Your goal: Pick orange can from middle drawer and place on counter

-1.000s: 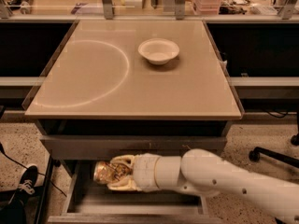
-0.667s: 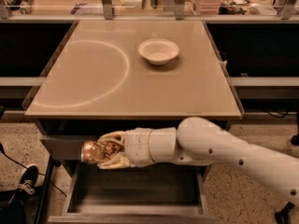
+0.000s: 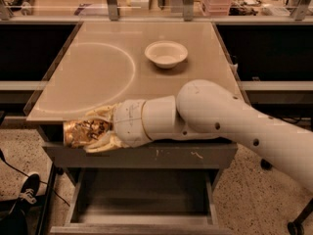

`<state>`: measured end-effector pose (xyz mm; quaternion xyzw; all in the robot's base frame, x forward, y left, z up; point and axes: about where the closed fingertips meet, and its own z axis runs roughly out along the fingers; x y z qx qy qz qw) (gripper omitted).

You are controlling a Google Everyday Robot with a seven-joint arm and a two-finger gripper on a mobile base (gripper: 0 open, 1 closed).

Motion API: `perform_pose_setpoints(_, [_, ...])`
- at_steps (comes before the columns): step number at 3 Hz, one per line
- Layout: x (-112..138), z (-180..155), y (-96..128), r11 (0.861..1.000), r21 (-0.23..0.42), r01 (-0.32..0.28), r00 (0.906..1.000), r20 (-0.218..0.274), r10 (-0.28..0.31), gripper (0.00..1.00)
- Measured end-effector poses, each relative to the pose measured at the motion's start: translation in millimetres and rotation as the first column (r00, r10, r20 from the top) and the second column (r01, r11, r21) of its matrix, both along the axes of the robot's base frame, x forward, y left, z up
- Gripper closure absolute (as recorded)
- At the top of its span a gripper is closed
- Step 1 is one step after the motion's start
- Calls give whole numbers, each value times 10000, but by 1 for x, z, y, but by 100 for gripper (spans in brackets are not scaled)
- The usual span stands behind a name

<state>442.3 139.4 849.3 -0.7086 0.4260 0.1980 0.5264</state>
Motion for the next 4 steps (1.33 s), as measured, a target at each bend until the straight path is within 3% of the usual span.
perform_pose_setpoints(1, [0,5,1,10000,-32,4,9999,103,-4,100])
perform_pose_setpoints(2, [15,1,-14,9996,-57,285,9996,-33,-285,100])
perform_pose_setpoints(4, [77,37,-45,9938,-925,616,9975,402,-581,100])
